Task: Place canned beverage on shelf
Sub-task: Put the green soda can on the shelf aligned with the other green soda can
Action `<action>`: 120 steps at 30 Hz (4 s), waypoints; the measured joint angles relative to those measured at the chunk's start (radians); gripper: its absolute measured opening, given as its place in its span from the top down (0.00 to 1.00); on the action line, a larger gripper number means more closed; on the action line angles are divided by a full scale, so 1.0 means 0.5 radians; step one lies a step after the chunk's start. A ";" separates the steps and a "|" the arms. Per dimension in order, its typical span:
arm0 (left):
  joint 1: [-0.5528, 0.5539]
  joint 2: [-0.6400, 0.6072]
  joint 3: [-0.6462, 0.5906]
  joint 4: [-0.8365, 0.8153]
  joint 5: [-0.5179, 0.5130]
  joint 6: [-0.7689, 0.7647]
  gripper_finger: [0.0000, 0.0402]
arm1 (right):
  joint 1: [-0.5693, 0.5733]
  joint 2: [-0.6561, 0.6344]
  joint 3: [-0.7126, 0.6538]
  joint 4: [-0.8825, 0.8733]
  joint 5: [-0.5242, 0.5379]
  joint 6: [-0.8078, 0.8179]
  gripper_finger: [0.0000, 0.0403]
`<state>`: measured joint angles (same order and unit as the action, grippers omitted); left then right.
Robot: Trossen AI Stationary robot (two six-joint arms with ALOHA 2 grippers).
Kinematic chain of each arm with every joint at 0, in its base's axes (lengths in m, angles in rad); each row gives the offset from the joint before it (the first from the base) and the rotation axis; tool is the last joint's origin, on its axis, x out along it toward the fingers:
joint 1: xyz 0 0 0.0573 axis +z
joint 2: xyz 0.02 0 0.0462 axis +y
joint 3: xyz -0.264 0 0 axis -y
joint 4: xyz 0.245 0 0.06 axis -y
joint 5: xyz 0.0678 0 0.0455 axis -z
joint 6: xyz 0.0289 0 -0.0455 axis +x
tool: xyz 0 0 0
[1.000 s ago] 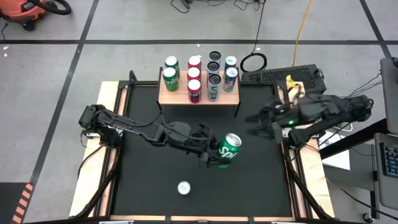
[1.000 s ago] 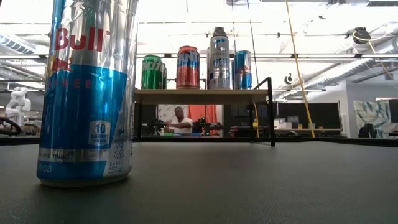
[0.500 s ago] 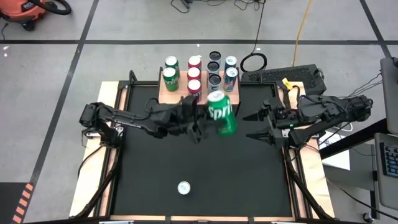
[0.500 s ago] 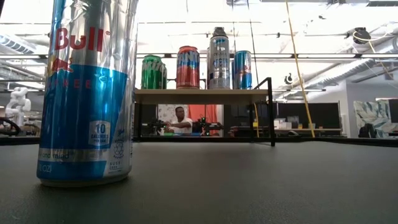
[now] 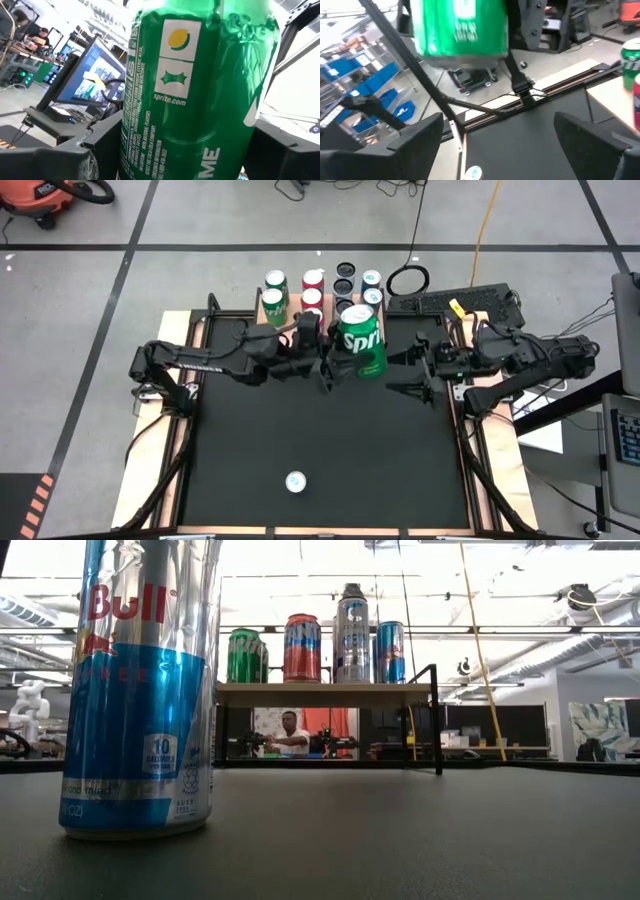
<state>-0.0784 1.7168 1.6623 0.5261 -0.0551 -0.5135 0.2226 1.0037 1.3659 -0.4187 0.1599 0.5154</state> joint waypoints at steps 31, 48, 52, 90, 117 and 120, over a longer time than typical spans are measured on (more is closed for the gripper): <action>-0.071 0.005 -0.002 -0.263 -0.109 0.150 0.24 | -0.329 0.059 0.000 0.226 -0.717 0.060 0.01; -0.071 0.049 -0.002 -0.292 -0.102 0.097 0.24 | -0.365 0.205 -0.003 0.361 -0.959 -0.064 0.02; -0.071 0.049 -0.002 -0.286 -0.101 0.097 0.24 | -0.364 0.205 -0.003 0.366 -0.957 -0.082 0.02; -0.071 0.035 -0.002 -0.269 -0.100 -0.017 0.11 | -0.363 0.231 0.000 0.362 -0.950 -0.120 0.30; -0.055 -0.273 -0.001 -0.640 -0.138 -0.064 0.05 | -0.364 0.231 -0.001 0.302 -0.947 -0.152 0.30; -0.055 -0.291 -0.001 -0.704 -0.132 -0.062 0.05 | -0.364 0.231 -0.001 0.300 -0.946 -0.151 0.30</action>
<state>-0.1059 1.5715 1.6619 0.1740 -0.1212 -0.5446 0.0406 1.1191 1.3655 -0.2687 -0.3130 0.4400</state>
